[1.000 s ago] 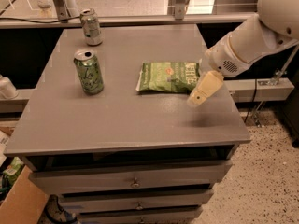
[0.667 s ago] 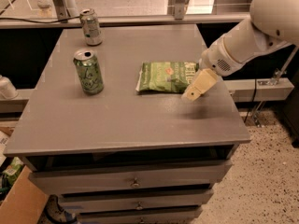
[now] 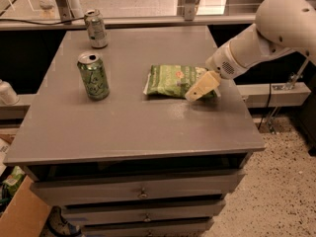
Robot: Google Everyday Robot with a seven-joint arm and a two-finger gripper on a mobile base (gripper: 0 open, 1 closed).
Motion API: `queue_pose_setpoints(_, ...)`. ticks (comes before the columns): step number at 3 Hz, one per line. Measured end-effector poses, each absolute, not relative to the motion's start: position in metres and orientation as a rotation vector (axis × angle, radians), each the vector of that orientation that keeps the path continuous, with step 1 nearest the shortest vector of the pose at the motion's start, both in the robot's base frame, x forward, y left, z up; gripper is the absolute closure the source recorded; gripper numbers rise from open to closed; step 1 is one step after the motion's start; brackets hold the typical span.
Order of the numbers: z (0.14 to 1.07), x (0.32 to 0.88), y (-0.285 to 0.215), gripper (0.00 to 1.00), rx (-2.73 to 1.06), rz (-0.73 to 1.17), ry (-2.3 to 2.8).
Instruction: Move green jalapeno chip bag near 7up can
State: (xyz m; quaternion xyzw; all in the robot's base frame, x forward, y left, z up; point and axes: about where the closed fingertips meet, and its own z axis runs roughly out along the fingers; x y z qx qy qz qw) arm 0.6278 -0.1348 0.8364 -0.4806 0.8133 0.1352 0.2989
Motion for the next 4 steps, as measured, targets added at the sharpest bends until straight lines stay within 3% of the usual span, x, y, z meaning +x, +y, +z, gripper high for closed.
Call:
queue_pose_setpoints(3, 0.873, 0.631, -0.143, 0.87, -1.23, 0.344, 2.077)
queue_pose_setpoints(4, 0.905, 0.62, -0.133, 1.0, -1.199, 0.371, 2.013)
